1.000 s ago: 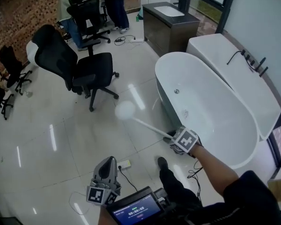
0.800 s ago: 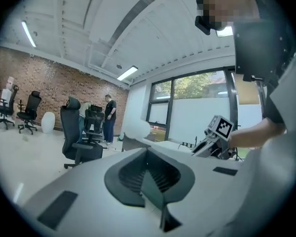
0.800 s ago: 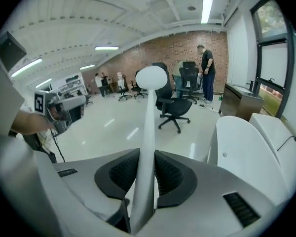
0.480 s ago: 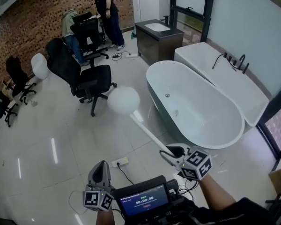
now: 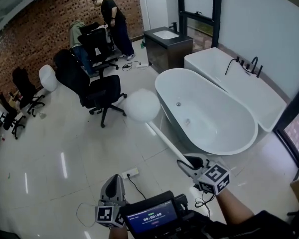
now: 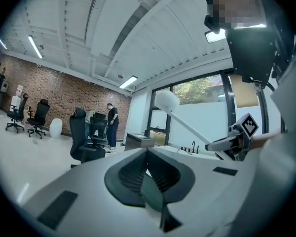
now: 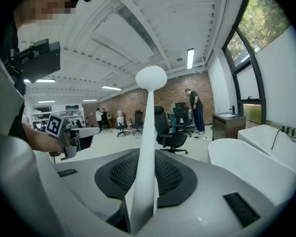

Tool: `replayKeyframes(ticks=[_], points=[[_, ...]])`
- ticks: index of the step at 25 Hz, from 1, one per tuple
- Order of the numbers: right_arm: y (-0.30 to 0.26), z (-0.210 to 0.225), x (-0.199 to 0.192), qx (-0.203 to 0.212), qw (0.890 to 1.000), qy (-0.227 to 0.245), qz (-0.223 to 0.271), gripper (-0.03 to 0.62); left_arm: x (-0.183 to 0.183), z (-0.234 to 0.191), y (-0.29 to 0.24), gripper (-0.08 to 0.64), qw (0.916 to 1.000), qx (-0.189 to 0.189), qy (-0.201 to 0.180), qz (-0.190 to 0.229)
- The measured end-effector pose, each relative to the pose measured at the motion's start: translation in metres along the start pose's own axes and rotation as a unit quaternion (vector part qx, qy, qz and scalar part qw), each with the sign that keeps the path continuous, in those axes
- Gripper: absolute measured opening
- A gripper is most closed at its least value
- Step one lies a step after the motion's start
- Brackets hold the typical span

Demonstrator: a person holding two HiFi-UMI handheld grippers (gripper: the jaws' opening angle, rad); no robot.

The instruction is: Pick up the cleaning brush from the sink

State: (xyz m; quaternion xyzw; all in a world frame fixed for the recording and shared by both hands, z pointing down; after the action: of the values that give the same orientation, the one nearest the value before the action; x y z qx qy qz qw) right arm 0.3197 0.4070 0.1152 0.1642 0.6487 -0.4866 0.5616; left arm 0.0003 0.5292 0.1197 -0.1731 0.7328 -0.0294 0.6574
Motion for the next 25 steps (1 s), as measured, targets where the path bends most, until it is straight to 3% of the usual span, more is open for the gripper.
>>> replayKeyframes(ticks=[7,13,25], points=[[-0.006,-0.011,0.004,-0.022,1.0,0.012,0.001,0.075,0.005,-0.015,0.015,-0.011,0.9991,0.022,-0.036,0.0],[-0.035,-0.043,0.018,-0.03,0.999,0.012,0.003,0.075,0.006,-0.055,0.034,-0.011,0.9994,0.006,-0.033,0.009],[-0.044,-0.033,0.031,-0.041,0.999,0.016,0.001,0.075,0.009,-0.067,0.032,-0.011,0.9997,0.005,-0.022,0.005]])
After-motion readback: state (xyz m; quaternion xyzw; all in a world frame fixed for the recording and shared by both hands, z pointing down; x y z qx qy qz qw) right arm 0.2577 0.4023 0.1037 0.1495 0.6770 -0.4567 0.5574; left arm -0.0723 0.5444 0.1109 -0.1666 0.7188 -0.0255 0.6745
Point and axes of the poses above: the fingertips, and each gripper's own axes: y backward along the fingers, z to its right, x out of its top, the point moved 10 cm from there along y, backward along the fingers, and after that the axes turned 12 degrees about -z, right-handed, at the moved point
